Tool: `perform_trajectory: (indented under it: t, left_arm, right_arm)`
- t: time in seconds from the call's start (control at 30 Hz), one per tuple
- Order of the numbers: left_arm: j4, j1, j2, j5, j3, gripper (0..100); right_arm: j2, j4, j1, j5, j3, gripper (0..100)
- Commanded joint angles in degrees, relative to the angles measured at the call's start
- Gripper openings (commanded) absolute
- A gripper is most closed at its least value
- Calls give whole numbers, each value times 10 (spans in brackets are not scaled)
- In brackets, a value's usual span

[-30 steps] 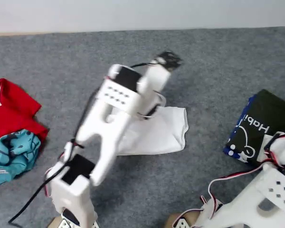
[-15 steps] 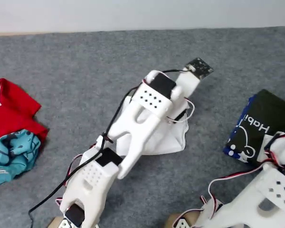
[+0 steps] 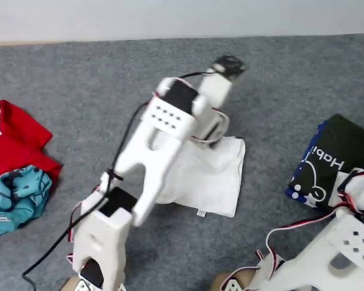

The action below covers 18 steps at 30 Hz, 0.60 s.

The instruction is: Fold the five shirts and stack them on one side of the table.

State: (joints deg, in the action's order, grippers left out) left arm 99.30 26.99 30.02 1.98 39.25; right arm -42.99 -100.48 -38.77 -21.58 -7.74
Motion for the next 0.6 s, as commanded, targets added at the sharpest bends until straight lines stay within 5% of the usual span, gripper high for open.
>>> perform_trajectory:
  t: [0.0,0.27,0.57]
  left_arm:
    - [11,-42,-25,40,-42,70]
    - [11,-24,52,55,-70,6]
    - [13,135,62,-1,-75,6]
  right_arm:
    - [-7,-21,-3,2,24,10]
    - [-5,-21,-2,2,24,11]
    - [-10,-21,-4,1,24,11]
